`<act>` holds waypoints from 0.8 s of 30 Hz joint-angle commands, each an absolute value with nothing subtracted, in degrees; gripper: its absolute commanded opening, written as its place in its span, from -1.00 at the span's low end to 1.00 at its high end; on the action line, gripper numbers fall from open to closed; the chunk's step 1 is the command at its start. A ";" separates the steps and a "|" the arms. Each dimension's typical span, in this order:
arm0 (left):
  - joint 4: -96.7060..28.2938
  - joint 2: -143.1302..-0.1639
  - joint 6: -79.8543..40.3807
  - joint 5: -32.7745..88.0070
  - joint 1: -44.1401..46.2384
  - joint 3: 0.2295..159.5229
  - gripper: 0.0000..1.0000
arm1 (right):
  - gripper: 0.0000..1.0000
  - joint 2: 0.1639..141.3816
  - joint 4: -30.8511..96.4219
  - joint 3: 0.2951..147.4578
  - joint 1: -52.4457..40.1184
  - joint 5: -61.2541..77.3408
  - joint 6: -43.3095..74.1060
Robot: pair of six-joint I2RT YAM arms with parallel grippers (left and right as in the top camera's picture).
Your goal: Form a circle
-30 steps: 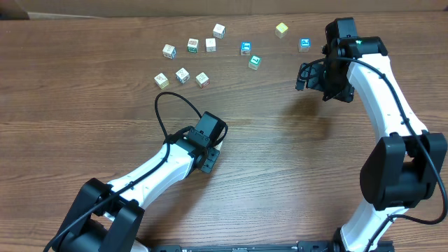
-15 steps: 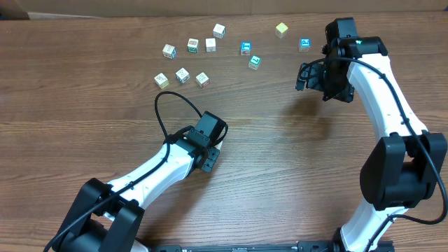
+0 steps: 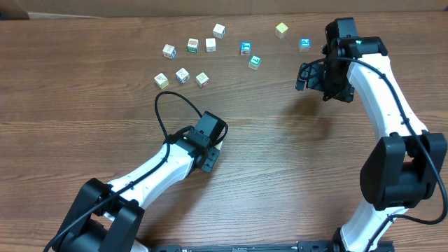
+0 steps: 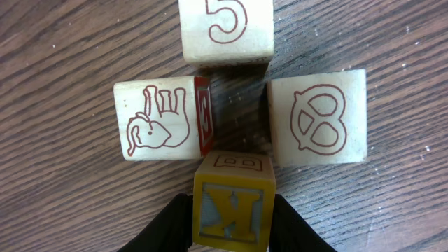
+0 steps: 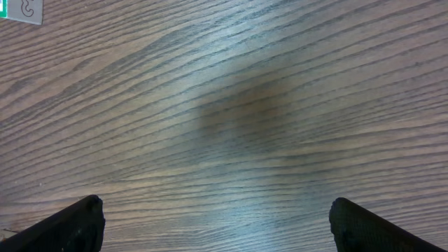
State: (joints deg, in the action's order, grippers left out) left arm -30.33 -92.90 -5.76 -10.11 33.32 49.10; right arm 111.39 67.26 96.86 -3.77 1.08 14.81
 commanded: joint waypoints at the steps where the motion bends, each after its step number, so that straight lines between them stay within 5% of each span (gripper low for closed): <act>1: -30.04 -93.27 -4.38 -10.63 33.30 48.86 -0.38 | 1.00 110.28 67.13 97.47 -3.51 0.99 15.03; 24: -30.15 -93.27 -3.81 -10.20 33.36 48.86 -0.44 | 1.00 110.28 67.13 97.47 -3.51 0.99 15.03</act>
